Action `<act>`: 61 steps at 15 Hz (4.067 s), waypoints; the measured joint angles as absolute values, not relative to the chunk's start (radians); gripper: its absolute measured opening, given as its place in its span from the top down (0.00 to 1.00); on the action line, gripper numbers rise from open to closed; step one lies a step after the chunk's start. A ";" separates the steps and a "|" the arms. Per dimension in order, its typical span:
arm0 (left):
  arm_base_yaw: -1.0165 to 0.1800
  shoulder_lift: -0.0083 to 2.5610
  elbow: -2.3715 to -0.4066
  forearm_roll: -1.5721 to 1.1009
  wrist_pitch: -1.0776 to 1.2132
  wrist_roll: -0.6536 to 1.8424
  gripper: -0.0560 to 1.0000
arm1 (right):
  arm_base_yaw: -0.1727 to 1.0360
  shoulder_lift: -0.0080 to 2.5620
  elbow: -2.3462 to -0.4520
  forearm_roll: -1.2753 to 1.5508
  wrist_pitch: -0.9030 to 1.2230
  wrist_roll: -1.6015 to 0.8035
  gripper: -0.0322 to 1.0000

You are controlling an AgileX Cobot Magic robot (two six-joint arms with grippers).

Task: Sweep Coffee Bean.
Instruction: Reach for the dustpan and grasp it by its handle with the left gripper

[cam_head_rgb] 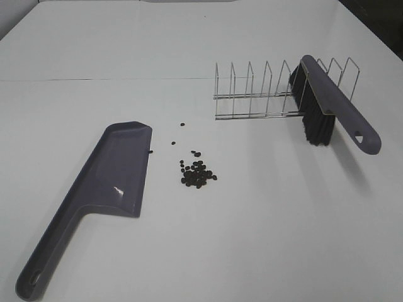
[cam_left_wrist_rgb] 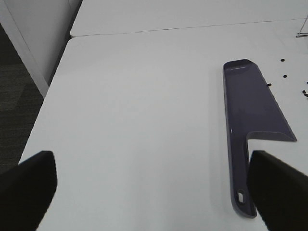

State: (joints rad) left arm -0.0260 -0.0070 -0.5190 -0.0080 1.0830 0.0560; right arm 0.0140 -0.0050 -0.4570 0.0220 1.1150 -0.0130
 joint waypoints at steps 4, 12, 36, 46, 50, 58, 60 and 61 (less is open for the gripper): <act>-0.026 -0.007 -0.519 -0.008 1.083 0.056 0.01 | 0.014 -0.005 -0.457 0.022 1.115 -0.013 0.37; -0.026 -0.007 -0.519 -0.008 1.083 0.056 0.01 | 0.014 -0.005 -0.457 0.022 1.115 -0.013 0.37; -0.026 0.120 -0.582 0.000 1.145 0.057 0.06 | 0.014 -0.005 -0.457 0.022 1.115 -0.013 0.37; -0.026 0.834 -0.728 0.000 1.190 0.057 0.10 | 0.014 -0.005 -0.457 0.022 1.115 -0.013 0.37; -0.081 0.977 -0.730 -0.104 1.113 0.070 0.10 | 0.014 -0.005 -0.457 0.022 1.115 -0.013 0.37; -0.427 1.455 -0.730 -0.020 0.811 -0.202 0.10 | 0.014 -0.005 -0.457 0.022 1.115 -0.013 0.37; -0.441 1.568 -0.731 -0.027 0.709 -0.232 0.10 | 0.014 -0.005 -0.457 0.022 1.115 -0.013 0.37; -0.441 1.606 -0.731 -0.021 0.674 -0.253 0.11 | 0.014 -0.005 -0.457 0.022 1.115 -0.013 0.37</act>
State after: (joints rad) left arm -0.4410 1.6060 -0.7310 -0.0210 0.6740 -0.2530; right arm 0.0140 -0.0050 -0.4570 0.0220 1.1150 -0.0130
